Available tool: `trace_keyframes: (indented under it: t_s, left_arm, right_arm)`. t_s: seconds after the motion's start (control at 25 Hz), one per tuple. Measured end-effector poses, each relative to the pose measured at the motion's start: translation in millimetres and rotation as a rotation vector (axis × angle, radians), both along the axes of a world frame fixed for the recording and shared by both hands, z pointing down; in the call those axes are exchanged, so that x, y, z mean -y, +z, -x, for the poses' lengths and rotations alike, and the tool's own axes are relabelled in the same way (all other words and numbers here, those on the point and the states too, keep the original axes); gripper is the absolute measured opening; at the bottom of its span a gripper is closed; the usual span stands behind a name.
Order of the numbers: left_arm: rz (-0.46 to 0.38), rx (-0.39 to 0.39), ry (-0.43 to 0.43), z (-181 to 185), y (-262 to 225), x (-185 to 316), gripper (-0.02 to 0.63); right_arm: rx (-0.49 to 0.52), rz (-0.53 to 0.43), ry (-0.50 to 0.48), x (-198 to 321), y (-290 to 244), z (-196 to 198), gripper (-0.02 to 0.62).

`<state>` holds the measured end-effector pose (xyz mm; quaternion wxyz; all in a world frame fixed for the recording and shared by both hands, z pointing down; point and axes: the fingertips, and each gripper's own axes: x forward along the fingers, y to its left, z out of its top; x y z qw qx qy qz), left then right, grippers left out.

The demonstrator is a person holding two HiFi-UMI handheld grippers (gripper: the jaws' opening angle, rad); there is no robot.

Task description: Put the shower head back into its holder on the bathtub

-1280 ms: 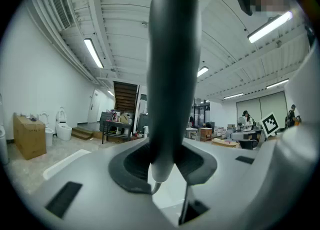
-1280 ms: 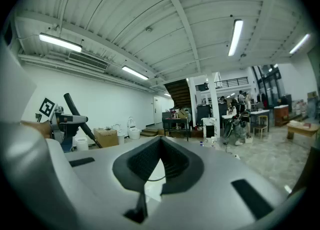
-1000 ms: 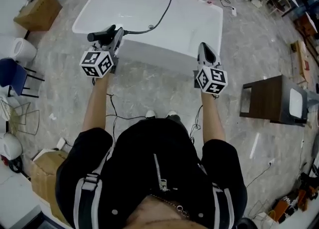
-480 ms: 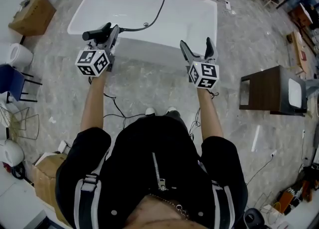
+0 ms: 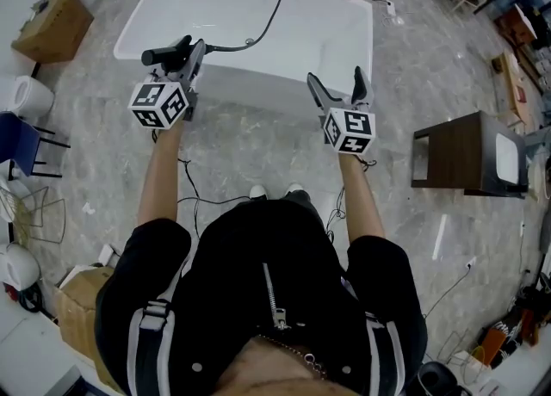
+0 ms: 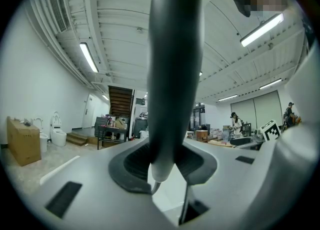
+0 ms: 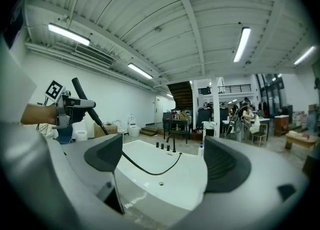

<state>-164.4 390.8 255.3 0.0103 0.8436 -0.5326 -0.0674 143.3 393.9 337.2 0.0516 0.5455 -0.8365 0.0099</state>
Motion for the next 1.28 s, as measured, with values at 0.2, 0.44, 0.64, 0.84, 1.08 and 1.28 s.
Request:
trace_keyframes:
  t_s: [0.2, 0.44, 0.64, 0.84, 1.08, 1.28]
  left_arm:
    - [-0.005, -0.005, 0.012, 3.1, -1.4, 0.9, 0.141]
    - [0.002, -0.017, 0.017, 8.7, -1.4, 4.8, 0.141]
    - [-0.003, -0.012, 0.027, 3.9, -2.2, 9.7, 0.141]
    - [0.000, -0.012, 0.023, 4.4, 0.1, 22.6, 0.141]
    - [-0.002, -0.006, 0.024, -1.5, -3.0, 60.4, 0.141]
    - [0.002, -0.004, 0.027, -2.0, -8.2, 108.8, 0.141]
  right_arm:
    - [-0.011, 0.006, -0.005, -2.1, 3.1, 8.6, 0.509]
    - [-0.015, 0.017, -0.006, -5.9, 6.8, 16.9, 0.509]
    - [-0.025, 0.023, -0.011, -2.2, 11.0, 17.9, 0.509]
    - [-0.020, 0.023, -0.014, 9.7, 16.0, 18.8, 0.509]
    - [-0.011, 0.024, -0.022, 52.6, 17.8, 14.3, 0.508]
    - [-0.010, 0.034, -0.037, 105.6, 19.3, 19.5, 0.508]
